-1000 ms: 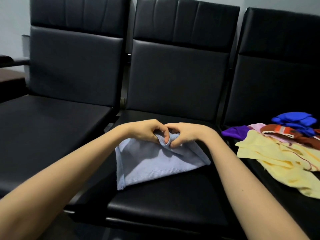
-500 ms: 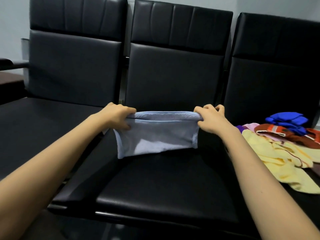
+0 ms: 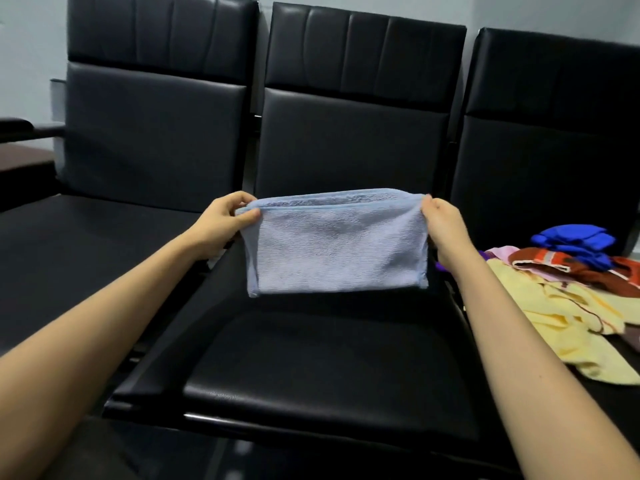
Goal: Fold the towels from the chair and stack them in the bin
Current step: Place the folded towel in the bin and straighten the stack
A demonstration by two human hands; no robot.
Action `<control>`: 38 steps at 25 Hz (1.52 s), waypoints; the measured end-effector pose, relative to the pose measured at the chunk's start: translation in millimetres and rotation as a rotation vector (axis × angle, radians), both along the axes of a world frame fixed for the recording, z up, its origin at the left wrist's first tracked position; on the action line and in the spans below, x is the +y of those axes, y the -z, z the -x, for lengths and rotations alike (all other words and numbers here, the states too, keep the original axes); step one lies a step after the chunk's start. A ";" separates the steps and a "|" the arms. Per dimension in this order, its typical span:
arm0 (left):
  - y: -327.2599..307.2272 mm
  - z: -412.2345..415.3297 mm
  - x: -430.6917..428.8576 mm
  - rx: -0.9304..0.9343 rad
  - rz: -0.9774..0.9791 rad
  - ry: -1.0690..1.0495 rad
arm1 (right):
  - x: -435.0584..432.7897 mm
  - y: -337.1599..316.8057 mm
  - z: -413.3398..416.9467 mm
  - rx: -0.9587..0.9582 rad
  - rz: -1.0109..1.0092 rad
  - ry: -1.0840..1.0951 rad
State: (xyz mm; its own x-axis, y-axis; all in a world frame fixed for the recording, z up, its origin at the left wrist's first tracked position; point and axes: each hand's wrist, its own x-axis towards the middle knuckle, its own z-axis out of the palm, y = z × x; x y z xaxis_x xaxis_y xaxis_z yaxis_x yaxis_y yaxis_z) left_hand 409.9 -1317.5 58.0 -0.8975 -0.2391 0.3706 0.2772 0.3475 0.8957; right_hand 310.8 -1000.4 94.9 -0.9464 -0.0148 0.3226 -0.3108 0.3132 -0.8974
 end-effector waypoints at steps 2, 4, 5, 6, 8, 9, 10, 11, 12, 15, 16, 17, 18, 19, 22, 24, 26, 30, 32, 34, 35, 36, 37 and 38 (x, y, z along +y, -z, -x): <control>0.9 3.8 8.5 -0.035 -0.146 0.007 | -0.9 2.4 2.5 -0.006 0.077 0.112; -0.4 7.1 12.9 -0.047 -0.099 -0.097 | 3.0 2.9 6.2 -0.011 0.107 0.190; 0.6 9.8 13.3 -0.059 -0.038 -0.145 | 5.6 3.2 8.0 -0.033 0.118 0.220; 2.4 12.6 13.1 -0.089 0.019 -0.176 | 7.0 4.4 9.0 -0.077 0.119 0.244; 14.6 20.0 13.5 -0.205 0.127 -0.196 | 7.6 14.5 12.5 -0.217 0.061 0.287; 25.6 24.5 14.3 -0.285 0.206 -0.212 | 7.0 23.3 13.6 -0.289 0.005 0.301; 38.9 27.8 15.8 -0.374 0.309 -0.241 | 6.7 34.9 14.1 -0.343 -0.050 0.297; 48.7 26.8 19.2 -0.453 0.406 -0.285 | 6.0 46.7 13.7 -0.374 -0.098 0.297; 54.4 23.1 22.3 -0.501 0.478 -0.352 | 5.3 57.3 12.2 -0.392 -0.148 0.308; 48.4 5.0 35.9 -0.611 0.560 -0.458 | 7.9 75.3 -5.2 -0.419 -0.345 0.383; 42.9 -0.8 41.6 -0.715 0.589 -0.380 | 9.5 76.6 -12.2 -0.448 -0.445 0.387; 38.8 -6.4 50.1 -0.838 0.598 -0.272 | 12.0 76.7 -19.6 -0.497 -0.533 0.380; 36.2 -11.4 58.9 -0.967 0.576 -0.174 | 14.5 75.5 -27.1 -0.551 -0.633 0.353; 36.6 -15.6 65.9 -1.079 0.555 -0.111 | 17.2 75.1 -34.6 -0.606 -0.734 0.290; 42.7 -24.9 74.1 -1.149 0.383 -0.073 | 21.2 78.8 -54.8 -0.770 -0.848 0.117; 43.7 -26.9 70.5 -1.066 0.103 -0.085 | 24.7 85.7 -58.5 -0.821 -0.646 0.106; 43.3 -28.3 64.2 -0.976 -0.149 -0.091 | 31.4 87.0 -61.0 -0.831 -0.358 0.138; 41.8 -25.7 52.1 -0.789 -0.461 -0.156 | 39.7 84.3 -63.2 -0.822 0.029 0.222; 43.1 -25.8 46.1 -0.674 -0.524 -0.209 | 39.8 83.5 -63.8 -0.797 0.168 0.249; 41.7 -28.7 45.0 -0.608 -0.597 -0.213 | 38.2 79.3 -67.8 -0.812 0.284 0.252; 41.6 -29.7 45.3 -0.595 -0.617 -0.211 | 37.7 75.9 -71.3 -0.815 0.333 0.246; 41.8 -30.4 45.6 -0.581 -0.627 -0.205 | 38.1 75.7 -67.6 -0.818 0.355 0.245; 41.8 -31.7 46.3 -0.574 -0.600 -0.205 | 37.0 75.5 -65.8 -0.814 0.364 0.246; 43.1 -32.5 45.6 -0.564 -0.518 -0.221 | 34.9 77.0 -65.7 -0.809 0.366 0.239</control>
